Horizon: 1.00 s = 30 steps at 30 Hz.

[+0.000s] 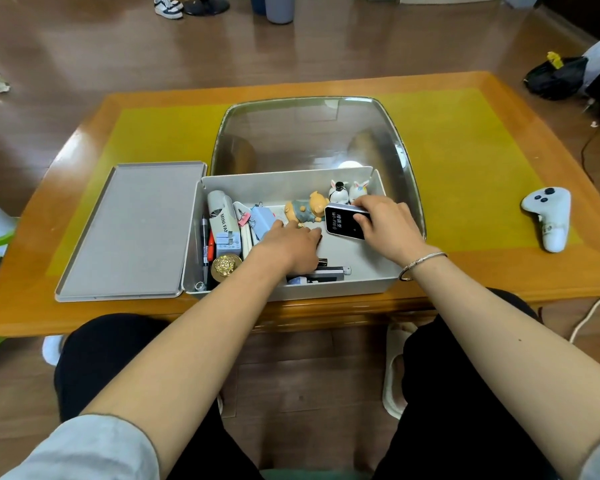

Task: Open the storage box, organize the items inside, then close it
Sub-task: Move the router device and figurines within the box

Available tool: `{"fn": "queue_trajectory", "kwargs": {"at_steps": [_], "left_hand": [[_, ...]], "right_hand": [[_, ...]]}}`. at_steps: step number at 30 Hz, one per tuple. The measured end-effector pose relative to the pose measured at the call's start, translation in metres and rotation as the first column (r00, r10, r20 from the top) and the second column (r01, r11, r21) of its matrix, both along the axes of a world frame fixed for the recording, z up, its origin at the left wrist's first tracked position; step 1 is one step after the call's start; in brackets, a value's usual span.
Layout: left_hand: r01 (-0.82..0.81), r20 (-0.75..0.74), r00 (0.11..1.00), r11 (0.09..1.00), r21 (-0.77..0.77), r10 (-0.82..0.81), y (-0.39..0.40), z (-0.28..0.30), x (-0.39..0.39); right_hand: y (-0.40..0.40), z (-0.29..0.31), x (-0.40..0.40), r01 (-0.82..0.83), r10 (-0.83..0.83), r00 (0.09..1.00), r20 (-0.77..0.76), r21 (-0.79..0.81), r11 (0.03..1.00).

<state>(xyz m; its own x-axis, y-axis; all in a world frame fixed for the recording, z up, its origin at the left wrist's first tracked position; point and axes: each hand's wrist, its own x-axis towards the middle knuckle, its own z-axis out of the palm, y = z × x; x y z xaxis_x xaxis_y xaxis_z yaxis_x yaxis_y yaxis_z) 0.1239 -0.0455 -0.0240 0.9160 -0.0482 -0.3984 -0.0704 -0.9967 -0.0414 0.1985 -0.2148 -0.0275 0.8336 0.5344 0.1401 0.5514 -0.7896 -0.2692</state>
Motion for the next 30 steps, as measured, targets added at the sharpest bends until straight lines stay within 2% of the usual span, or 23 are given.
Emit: {"fn": "queue_trajectory", "kwargs": {"at_steps": [6, 18, 21, 25, 30], "left_hand": [[0.020, 0.000, 1.000, 0.996, 0.091, -0.020, -0.006, 0.000, -0.001], [0.074, 0.125, 0.989, 0.997, 0.017, -0.075, 0.004, -0.003, -0.013], [0.084, 0.108, 0.991, 0.996, -0.007, -0.083, 0.004, -0.004, -0.012], [0.081, 0.128, 0.989, 0.995, -0.054, -0.073, 0.005, -0.005, -0.012], [0.094, 0.135, 0.987, 0.993, -0.071, -0.084, 0.007, -0.005, -0.011]], "right_hand": [[0.000, -0.001, 0.001, -0.017, 0.017, 1.000, 0.001, -0.047, 0.999], [0.001, -0.005, 0.004, -0.061, 0.065, 0.998, 0.015, -0.182, 0.981], [0.000, -0.006, 0.001, -0.026, 0.050, 0.991, 0.124, -0.189, 0.982], [-0.002, -0.003, -0.005, -0.012, 0.109, 0.937, 0.331, -0.283, 0.959], [0.008, -0.003, -0.015, -0.099, 0.200, 0.961, 0.192, -0.435, 0.895]]}}
